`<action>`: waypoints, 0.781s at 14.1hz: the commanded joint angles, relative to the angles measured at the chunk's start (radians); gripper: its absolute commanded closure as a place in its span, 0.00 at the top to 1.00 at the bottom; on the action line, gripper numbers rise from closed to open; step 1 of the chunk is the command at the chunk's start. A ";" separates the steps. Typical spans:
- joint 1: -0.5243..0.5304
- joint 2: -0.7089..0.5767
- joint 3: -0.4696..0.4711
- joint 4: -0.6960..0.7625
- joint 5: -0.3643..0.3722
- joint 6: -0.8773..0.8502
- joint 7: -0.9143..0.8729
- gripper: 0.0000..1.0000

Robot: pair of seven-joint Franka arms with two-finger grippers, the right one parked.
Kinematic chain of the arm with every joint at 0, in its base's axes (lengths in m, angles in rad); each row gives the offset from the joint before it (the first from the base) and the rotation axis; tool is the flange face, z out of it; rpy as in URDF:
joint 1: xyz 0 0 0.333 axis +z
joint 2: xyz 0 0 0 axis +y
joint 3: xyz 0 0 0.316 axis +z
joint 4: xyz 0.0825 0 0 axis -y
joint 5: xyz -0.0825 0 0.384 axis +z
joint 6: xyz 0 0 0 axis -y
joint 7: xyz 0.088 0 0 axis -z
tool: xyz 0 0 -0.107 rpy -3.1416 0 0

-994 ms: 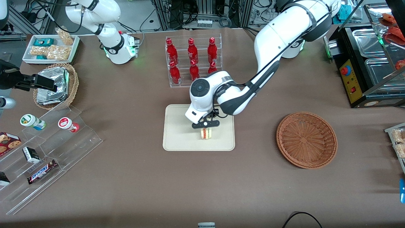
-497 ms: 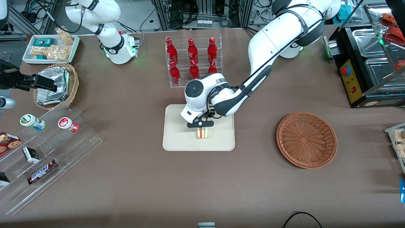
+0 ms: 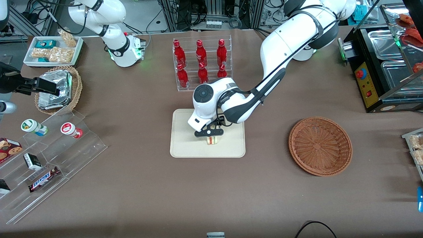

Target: Place sandwich from basket to tray

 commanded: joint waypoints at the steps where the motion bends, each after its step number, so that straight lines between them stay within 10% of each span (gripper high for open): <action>1: 0.009 -0.076 0.013 0.006 0.008 -0.048 -0.011 1.00; 11: 0.443 -0.464 -0.021 -0.059 -0.399 -0.520 0.503 1.00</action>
